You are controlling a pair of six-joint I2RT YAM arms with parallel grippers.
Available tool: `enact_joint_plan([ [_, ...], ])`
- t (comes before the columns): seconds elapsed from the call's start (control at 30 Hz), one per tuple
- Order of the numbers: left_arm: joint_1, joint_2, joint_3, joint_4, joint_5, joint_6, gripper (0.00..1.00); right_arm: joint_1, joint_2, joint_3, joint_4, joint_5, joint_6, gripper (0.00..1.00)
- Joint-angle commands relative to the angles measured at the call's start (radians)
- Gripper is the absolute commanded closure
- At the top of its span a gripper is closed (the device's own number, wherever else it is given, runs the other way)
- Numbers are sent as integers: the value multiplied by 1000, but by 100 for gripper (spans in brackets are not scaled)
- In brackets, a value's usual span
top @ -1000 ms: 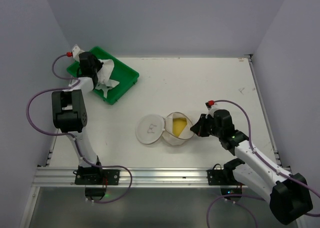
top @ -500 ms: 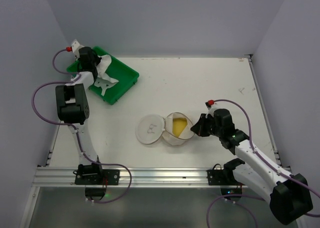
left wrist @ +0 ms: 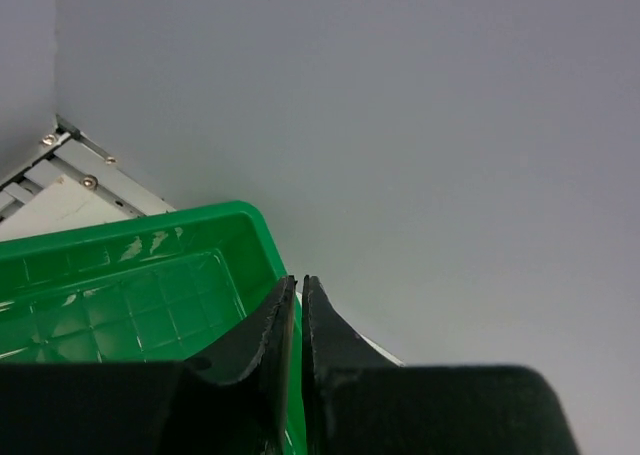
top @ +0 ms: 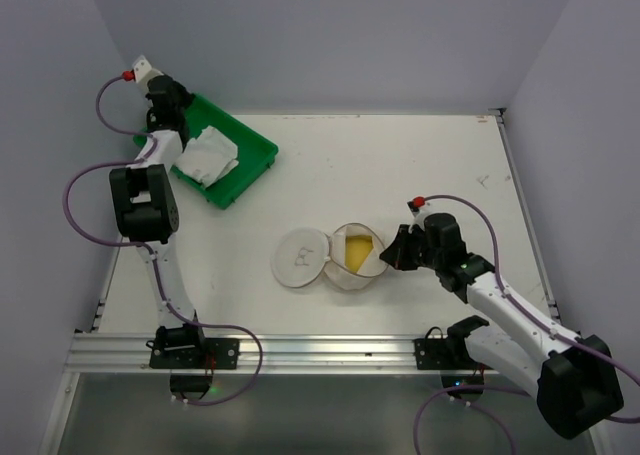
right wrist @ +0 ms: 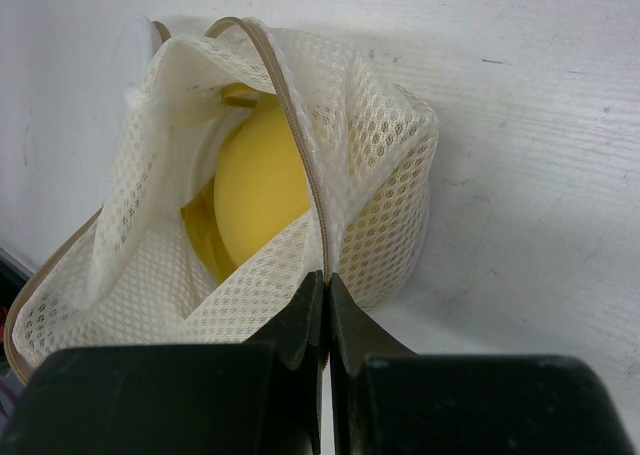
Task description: Unzip the laundry bag and remove the bra
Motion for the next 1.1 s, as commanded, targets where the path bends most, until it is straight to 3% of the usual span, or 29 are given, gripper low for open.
enact_joint_plan([
  [0.0, 4, -22, 1, 35, 75, 36, 90, 4, 6, 39, 39, -30, 0, 100],
  [0.1, 2, -47, -20, -39, 109, 39, 75, 4, 4, 38, 41, -33, 2, 100],
  [0.13, 2, -80, -35, -74, 114, 42, 64, 4, 1, 36, 41, -36, 2, 100],
  [0.27, -11, -214, -137, -169, 158, 84, 42, 5, -11, 36, 35, -35, 0, 98],
  [0.37, -79, -370, -233, -278, 158, 140, 30, 4, -17, 44, 25, -23, -1, 99],
  [0.43, -192, -483, -269, -429, 160, 157, 25, 5, -31, 47, 25, -6, -3, 100],
  [0.47, -235, -525, -282, -463, 167, 183, 25, 4, -36, 47, 27, -3, -6, 100],
  [0.57, -500, -657, -341, -577, 144, 197, 25, 4, -54, 52, 28, 6, -9, 100],
  [0.63, -594, -723, -385, -641, 143, 182, 23, 4, -69, 53, 27, 8, -9, 100],
  [0.77, -790, -752, -433, -734, 189, 191, 19, 4, -98, 45, 32, 10, -12, 100],
  [0.9, -988, -723, -433, -794, 135, 162, 18, 4, -118, 55, 2, 26, -15, 100],
  [0.97, -1059, -694, -436, -791, 138, 126, 20, 4, -140, 49, -10, 36, -14, 100],
  [1.07, -1135, -650, -425, -789, 117, 84, 33, 5, -166, 27, -24, 52, -8, 100],
])
